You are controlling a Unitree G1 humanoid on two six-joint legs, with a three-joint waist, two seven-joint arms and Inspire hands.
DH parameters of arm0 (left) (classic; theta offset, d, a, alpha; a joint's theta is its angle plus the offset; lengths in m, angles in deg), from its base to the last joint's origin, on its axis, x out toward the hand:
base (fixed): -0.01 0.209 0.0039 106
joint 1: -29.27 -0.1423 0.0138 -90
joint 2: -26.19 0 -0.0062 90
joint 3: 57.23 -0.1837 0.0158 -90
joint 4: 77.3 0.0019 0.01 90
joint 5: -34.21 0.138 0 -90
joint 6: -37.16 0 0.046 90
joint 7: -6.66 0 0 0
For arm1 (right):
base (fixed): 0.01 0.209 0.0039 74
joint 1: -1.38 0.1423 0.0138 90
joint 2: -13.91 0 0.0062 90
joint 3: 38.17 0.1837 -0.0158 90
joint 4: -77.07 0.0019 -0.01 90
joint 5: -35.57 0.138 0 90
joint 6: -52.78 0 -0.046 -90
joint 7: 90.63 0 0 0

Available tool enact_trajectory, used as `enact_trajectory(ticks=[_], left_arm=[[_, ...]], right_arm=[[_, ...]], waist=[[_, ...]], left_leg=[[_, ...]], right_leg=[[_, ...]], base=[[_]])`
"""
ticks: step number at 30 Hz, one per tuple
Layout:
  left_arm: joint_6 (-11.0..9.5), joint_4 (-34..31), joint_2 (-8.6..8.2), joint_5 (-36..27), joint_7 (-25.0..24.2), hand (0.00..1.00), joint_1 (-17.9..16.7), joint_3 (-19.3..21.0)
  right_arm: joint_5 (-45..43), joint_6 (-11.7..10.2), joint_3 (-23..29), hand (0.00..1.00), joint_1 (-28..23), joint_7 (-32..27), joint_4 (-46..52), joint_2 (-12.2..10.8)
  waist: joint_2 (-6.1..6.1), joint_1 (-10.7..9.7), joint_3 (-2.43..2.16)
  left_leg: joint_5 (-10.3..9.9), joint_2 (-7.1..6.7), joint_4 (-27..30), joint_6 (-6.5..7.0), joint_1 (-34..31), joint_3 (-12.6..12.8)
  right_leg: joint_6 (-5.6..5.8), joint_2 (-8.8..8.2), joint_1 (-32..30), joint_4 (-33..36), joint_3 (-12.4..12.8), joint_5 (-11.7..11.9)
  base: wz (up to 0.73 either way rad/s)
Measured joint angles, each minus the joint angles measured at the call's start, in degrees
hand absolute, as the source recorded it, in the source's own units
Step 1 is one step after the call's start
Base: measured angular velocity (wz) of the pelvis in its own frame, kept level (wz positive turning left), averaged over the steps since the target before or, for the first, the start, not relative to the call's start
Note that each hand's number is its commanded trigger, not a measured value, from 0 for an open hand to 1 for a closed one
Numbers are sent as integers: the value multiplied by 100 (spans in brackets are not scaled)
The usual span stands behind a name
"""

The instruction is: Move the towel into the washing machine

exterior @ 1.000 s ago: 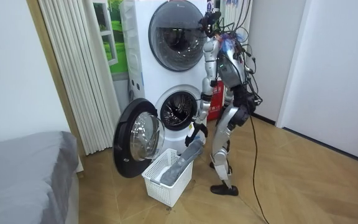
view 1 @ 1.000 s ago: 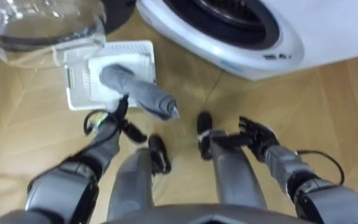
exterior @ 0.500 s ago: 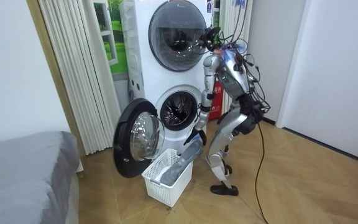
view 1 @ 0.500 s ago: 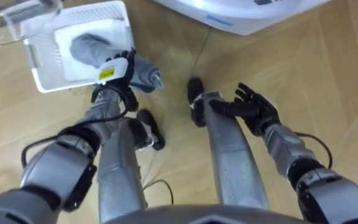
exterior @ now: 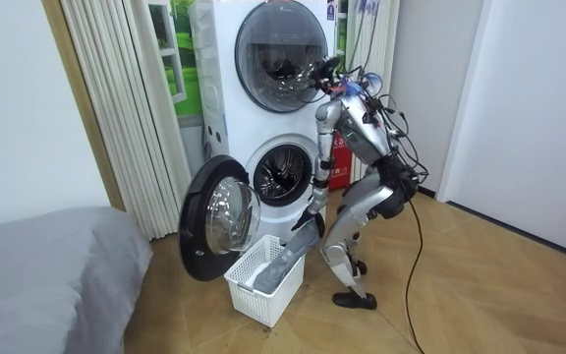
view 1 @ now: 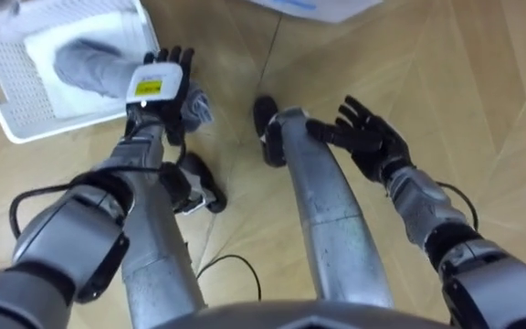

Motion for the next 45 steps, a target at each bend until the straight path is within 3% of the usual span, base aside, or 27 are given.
enact_trajectory(ticks=[4,5,6,7,8,18,23,31,35,41,45], left_arm=[[0,14,72,120,95,0,91,-74],[0,38,77,125,95,8,130,-93],[1,98,78,129,95,58,227,-102],[8,125,85,125,94,73,298,-134],[24,145,89,123,94,100,337,-204],[233,324,160,-38,-287,100,430,-861],[325,219,303,-36,-620,100,578,-978],[392,196,356,-22,-1028,100,383,-991],[385,199,321,-25,-1234,100,264,-987],[321,218,128,-88,-1451,100,-7,-974],[203,202,34,-274,-1474,100,-254,-926]], right_arm=[[215,-64,-92,0,20,210,-3,63],[239,-68,-92,0,27,236,-5,65],[319,-72,-93,0,40,291,-4,67],[362,-70,-96,0,58,330,-2,70],[392,-69,-102,0,60,353,-3,72],[518,10,-183,0,156,402,-24,64],[530,11,-274,0,208,414,-45,64],[426,6,-267,0,211,414,-160,62],[142,6,-208,0,211,402,-278,61],[82,4,-352,0,47,299,-569,47],[62,9,-351,0,-84,127,-823,5]], waist=[[-30,-50,16],[-32,-53,18],[-58,-58,33],[-62,-59,37],[-63,-61,37],[-154,-221,70],[-223,-244,63],[-227,-231,60],[-233,-230,54],[-231,-178,49],[-243,-131,26]], left_leg=[[-149,3,265,15,-150,-49],[-168,6,299,9,-180,-56],[-201,13,357,20,-229,-61],[-228,35,415,28,-303,-82],[-240,48,438,30,-337,-90],[-337,89,490,64,-421,-107],[-348,84,471,61,-422,-100],[-342,62,371,54,-318,-83],[-337,20,234,49,-88,-67],[-315,6,-110,55,629,-21],[-206,-32,-590,109,1294,223]], right_leg=[[4,-19,-170,285,-4,-156],[8,-18,-199,314,-5,-169],[11,-19,-255,376,-1,-196],[7,-13,-313,403,-29,-205],[5,-15,-339,415,-44,-209],[-5,-130,-395,468,-172,-313],[-1,-121,-409,455,-167,-317],[11,-84,-300,331,-169,-306],[20,-106,-80,231,-183,-301],[46,-135,675,-142,-293,-286],[152,-186,1204,-525,-242,-182]], base=[[0],[0],[-4],[-6],[-7],[0],[-1],[-2],[-1],[-2],[-12]])
